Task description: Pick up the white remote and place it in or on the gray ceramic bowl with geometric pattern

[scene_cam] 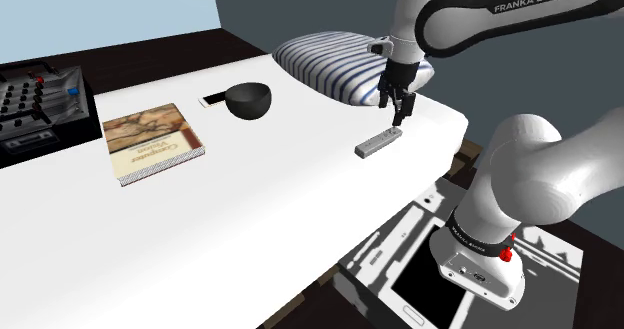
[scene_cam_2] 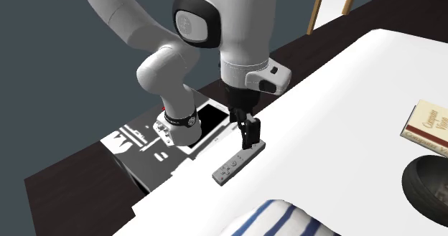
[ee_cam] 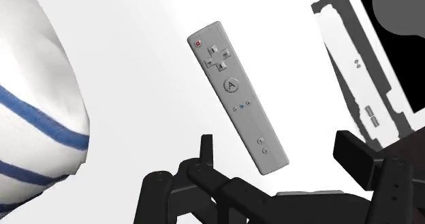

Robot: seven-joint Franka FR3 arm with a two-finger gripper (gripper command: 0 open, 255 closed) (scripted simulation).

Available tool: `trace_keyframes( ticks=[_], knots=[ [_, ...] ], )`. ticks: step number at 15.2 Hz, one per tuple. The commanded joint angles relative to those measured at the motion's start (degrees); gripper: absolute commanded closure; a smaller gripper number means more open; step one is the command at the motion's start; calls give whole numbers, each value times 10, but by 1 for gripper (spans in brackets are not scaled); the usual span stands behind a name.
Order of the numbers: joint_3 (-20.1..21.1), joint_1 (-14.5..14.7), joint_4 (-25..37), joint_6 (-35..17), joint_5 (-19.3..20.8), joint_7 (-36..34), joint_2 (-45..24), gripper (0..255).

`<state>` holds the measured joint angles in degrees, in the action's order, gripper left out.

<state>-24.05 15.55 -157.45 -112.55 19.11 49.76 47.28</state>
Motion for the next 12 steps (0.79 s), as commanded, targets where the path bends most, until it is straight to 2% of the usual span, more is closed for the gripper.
trace_keyframes(
  ticks=[1, 3, 4, 12],
  knots=[
    [-44, 22, -25, -52, 32, 97, -21, 0],
    [-89, 44, -42, -97, 63, 188, -45, 0],
    [-101, 50, -45, -108, 70, 210, -52, 0],
    [-131, 54, -74, -191, 90, 208, -106, 0]
  ],
)
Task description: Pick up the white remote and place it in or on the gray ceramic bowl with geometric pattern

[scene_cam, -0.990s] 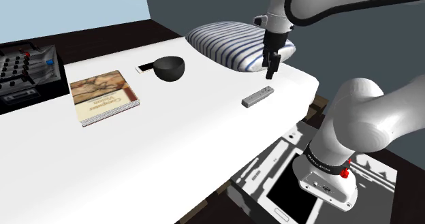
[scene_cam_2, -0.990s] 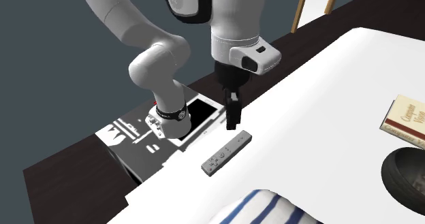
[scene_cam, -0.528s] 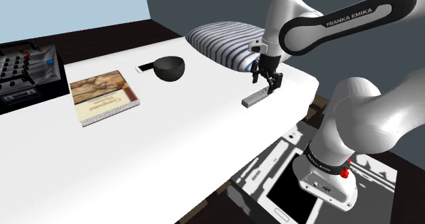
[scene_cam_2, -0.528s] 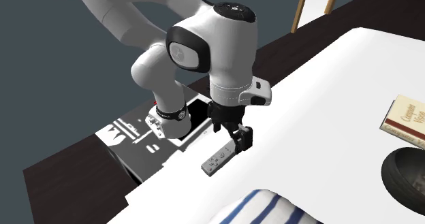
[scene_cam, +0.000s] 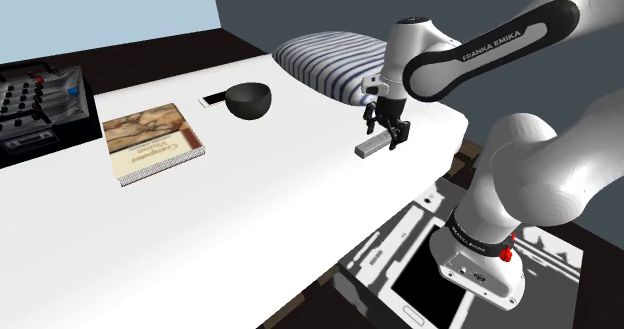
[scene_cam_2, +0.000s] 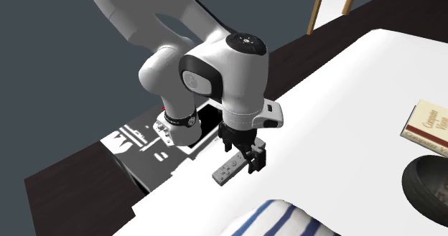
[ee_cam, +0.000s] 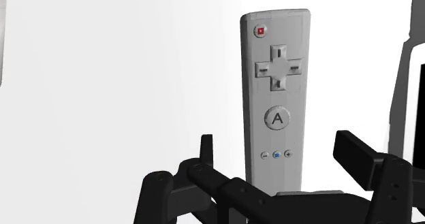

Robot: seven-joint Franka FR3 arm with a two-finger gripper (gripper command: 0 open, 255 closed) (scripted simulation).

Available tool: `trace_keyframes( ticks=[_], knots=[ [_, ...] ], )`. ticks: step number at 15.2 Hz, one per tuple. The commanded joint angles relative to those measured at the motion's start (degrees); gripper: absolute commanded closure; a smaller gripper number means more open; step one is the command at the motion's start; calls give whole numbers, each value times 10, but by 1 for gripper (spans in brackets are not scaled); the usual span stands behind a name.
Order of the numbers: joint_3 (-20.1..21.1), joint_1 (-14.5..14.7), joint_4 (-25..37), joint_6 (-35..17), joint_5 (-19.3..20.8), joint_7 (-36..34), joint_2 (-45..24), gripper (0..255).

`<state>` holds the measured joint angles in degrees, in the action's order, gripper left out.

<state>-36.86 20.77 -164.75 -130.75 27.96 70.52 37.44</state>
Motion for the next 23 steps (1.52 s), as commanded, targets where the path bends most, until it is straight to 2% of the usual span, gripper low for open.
trace_keyframes(
  ticks=[1, 7, 8, 17, 23],
  knots=[
    [-3, 2, -1, -9, 1, 0, -8, 0],
    [-3, 2, -1, -9, 1, 0, -8, 0],
    [-3, 2, -1, -9, 1, 0, -8, 255],
    [-3, 2, -1, -9, 1, 0, -8, 255],
    [21, 0, 22, 57, -14, 1, 36, 255]
  ],
)
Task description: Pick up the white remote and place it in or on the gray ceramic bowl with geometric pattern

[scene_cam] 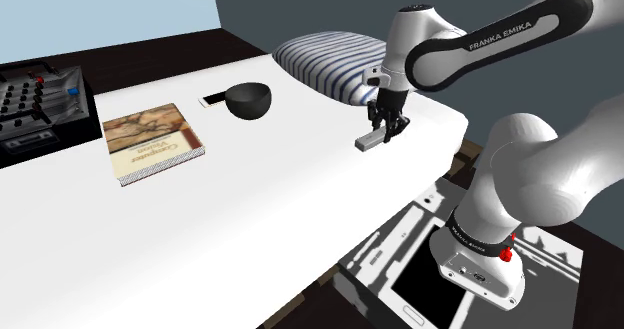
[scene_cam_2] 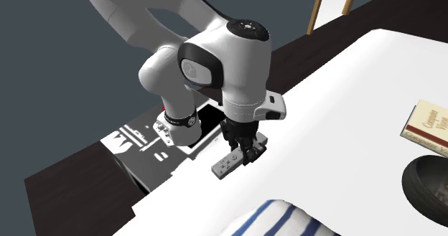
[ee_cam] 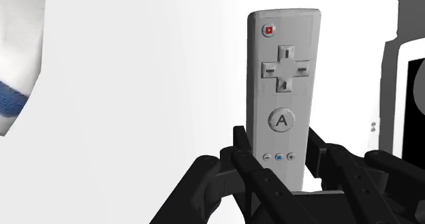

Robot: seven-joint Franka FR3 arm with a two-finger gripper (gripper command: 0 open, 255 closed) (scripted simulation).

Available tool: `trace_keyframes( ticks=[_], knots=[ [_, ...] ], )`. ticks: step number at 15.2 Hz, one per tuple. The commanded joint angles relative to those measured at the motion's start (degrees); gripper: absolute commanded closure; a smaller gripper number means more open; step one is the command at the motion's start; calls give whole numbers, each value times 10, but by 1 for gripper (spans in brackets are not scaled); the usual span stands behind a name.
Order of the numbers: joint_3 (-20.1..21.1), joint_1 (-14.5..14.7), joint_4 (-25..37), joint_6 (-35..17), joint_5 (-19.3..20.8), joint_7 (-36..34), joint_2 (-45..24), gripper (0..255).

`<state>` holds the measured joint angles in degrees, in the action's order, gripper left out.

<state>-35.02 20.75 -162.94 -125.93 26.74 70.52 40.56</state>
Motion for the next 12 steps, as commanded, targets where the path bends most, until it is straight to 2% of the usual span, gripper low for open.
trace_keyframes(
  ticks=[1, 12],
  knots=[
    [6, 0, 9, 19, -5, 1, 11, 255],
    [45, 4, 66, 125, -35, 4, 59, 255]
  ],
)
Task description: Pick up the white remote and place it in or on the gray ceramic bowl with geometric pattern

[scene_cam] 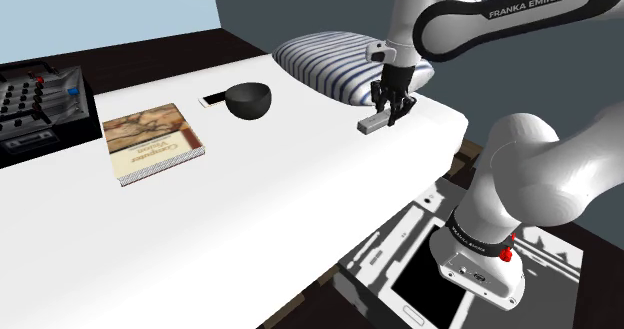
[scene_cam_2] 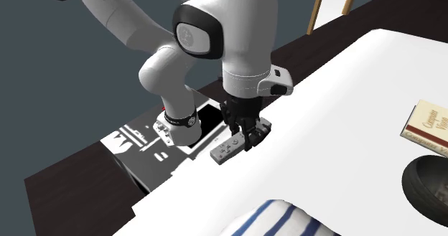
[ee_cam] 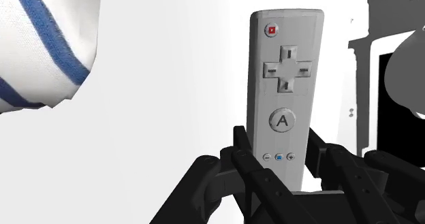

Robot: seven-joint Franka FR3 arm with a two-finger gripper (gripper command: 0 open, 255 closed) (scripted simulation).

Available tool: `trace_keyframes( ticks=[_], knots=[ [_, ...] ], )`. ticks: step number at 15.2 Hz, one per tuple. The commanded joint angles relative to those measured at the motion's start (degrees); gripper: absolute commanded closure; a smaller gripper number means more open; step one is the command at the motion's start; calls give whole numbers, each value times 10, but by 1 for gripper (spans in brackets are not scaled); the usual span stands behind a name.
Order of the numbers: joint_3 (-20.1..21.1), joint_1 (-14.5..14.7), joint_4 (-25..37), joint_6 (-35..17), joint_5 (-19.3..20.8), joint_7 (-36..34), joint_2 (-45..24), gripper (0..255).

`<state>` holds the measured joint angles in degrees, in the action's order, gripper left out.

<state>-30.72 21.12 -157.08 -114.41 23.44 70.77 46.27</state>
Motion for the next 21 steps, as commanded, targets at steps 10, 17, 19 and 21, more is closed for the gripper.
trace_keyframes(
  ticks=[10, 17, 19, 21],
  knots=[
    [31, 8, 72, 92, -28, 5, 21, 255],
    [38, 33, 131, 105, -49, 0, -25, 255],
    [33, 53, 160, 86, -62, -5, -73, 255],
    [26, 73, 192, 70, -77, -6, -120, 255]
  ],
)
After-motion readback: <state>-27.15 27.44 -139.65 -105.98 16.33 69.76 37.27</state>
